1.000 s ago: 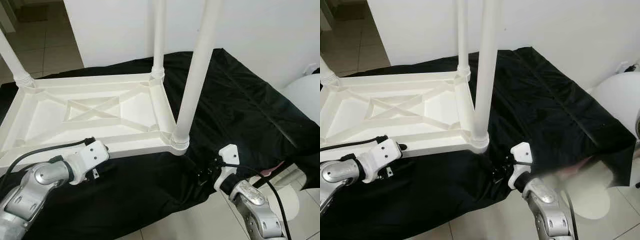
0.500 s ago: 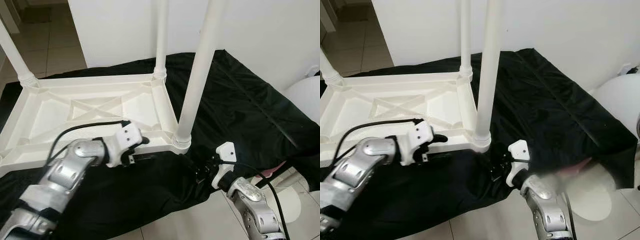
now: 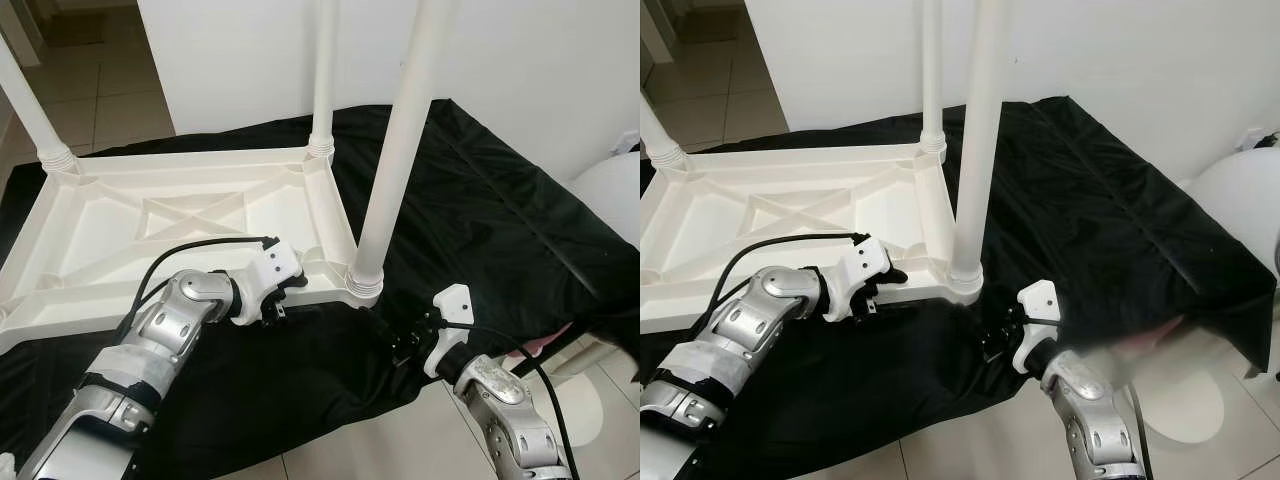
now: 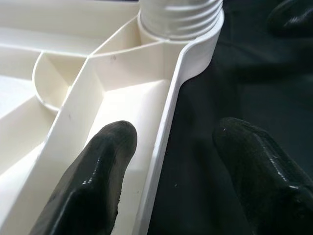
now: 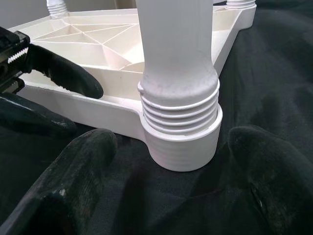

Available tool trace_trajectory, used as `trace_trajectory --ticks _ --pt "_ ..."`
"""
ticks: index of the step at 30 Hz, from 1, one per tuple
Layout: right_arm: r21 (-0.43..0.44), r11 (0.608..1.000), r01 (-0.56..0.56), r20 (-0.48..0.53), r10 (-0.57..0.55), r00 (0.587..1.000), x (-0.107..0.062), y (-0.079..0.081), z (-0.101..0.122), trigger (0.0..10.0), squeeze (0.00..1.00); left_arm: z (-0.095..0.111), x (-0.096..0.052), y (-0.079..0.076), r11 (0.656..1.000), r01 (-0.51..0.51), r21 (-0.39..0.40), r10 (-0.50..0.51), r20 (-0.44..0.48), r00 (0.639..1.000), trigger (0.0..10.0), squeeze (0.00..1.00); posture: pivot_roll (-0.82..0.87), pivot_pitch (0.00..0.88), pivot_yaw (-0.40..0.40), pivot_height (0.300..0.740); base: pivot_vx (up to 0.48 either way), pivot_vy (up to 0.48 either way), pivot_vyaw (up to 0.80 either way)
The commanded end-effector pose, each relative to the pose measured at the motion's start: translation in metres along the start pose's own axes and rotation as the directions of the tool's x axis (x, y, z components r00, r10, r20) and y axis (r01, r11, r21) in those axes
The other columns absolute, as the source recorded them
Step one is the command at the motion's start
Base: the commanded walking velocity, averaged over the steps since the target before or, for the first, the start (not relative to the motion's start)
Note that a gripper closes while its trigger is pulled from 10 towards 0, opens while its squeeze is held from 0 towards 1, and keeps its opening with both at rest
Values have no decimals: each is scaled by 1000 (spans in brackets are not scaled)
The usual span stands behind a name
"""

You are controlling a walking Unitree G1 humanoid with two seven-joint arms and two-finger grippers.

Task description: Building children table

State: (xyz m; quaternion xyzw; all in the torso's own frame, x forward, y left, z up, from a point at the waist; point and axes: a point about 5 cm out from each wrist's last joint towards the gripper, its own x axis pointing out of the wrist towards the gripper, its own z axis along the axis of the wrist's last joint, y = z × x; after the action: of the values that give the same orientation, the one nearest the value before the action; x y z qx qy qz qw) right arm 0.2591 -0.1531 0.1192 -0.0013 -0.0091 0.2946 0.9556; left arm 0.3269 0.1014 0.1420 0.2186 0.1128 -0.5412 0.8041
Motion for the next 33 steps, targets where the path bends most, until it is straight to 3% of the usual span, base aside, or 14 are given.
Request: trace_trajectory --ticks 1,5,7,8,9,11,13,18,23,25,29,33 --pt "1 1000 1 -1 -1 1000 1 0 -2 10000 0 -5 -1 14 973 -229 2 229 -26 973 10000 0 -65 65 21 740 0 0 0" --pt "-6 1000 -2 0 2 1000 3 0 -1 10000 0 -11 2 9 982 -184 37 185 -42 982 10000 0 -64 64 19 740 0 0 0" --pt "-10 1000 -4 0 4 1000 3 -1 -1 10000 0 -13 2 2 990 -126 58 129 -40 991 10000 0 -64 64 19 740 0 0 0" --pt "-14 1000 -4 0 4 1000 3 -2 0 10000 0 -13 1 -9 996 -38 84 39 -22 999 10000 0 -65 65 19 740 0 0 0" --pt "-14 1000 -4 0 4 1000 3 -2 0 10000 0 -13 1 -9 996 -38 84 39 -22 999 10000 0 -65 65 19 740 0 0 0" --pt "-21 1000 -2 -1 2 1000 3 -5 1 10000 0 -14 -6 -32 985 144 92 -144 -11 990 10000 0 -66 62 21 740 0 0 0" --pt "-26 1000 0 -1 -1 1000 3 -6 1 10000 0 -15 -13 -43 968 237 85 -237 -10 971 10000 0 -67 59 24 740 0 0 0" --pt "-33 999 2 1 -2 1000 3 -7 1 10000 0 -22 -32 -51 942 328 71 -325 -47 944 10000 0 -62 53 26 740 0 0 0" --pt "-31 1000 -3 2 3 1000 3 -8 1 10000 0 -28 -38 -45 951 296 89 -289 -88 953 10000 0 -56 51 25 740 0 0 0" --pt "-30 999 -16 3 16 1000 4 -7 1 10000 0 -27 -34 -40 964 249 96 -242 -85 967 10000 0 -54 51 23 740 0 0 0" --pt "-39 997 -60 15 61 998 4 -8 6 10000 0 -13 -27 -23 996 38 78 -36 -22 999 10000 0 -54 53 22 740 0 0 0" --pt "-46 995 -85 16 85 996 3 -10 9 10000 0 -6 -28 -18 999 -16 49 15 18 1000 10000 0 -54 53 22 740 0 0 0"
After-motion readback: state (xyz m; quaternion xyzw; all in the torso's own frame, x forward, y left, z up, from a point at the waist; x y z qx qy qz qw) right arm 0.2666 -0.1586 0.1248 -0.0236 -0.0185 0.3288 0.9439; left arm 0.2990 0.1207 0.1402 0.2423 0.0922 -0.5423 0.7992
